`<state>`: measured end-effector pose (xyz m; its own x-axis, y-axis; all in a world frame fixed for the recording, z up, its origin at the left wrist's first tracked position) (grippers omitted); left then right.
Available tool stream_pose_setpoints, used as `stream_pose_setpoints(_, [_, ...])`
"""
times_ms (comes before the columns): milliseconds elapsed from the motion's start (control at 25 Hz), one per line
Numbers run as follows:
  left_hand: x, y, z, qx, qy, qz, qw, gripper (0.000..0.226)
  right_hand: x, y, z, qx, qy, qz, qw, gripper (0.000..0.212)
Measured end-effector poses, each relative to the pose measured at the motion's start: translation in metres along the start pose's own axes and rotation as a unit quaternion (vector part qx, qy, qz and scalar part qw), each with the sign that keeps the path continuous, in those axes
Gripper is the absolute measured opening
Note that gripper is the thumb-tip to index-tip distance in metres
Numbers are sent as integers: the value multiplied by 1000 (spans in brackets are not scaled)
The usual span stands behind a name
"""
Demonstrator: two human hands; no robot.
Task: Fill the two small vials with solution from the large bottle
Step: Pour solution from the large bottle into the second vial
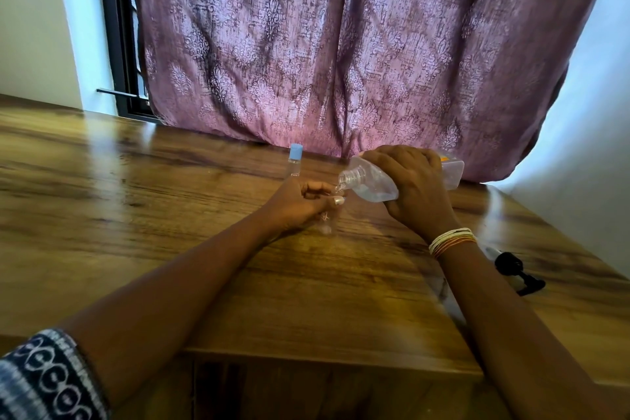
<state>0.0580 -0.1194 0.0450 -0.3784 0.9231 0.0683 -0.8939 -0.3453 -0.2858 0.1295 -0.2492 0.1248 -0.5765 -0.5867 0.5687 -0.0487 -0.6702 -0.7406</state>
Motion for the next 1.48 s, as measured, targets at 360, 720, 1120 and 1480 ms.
stream_pose_setpoints(360, [-1,0,0,11,5,2,1000,13,3,-1,0,0,7,12,1000,49])
stream_pose_setpoints(720, [0,0,-3,12,26,-3,1000,15,0,0,1,-5,8,3,1000,47])
stream_pose_setpoints(1120, [-1,0,-5,23,23,-3,999,23,2,0,1,-4,4,3,1000,44])
stream_pose_setpoints(1480, [1,-1,-7,41,8,-3,999,25,1,-1,1,-8,2,-3,1000,45])
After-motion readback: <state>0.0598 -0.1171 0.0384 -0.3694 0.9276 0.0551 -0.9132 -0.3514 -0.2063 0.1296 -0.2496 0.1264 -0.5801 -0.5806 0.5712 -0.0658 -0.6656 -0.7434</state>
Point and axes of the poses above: each hand's wrist, its own y-axis away from the middle knuckle, its own x-axis out of the back of the hand, z = x × y, the point moved 10 cm from there along -y, towards the middle knuckle, and after that the axes turned 3 degrees about y, right-handed, at the moved point
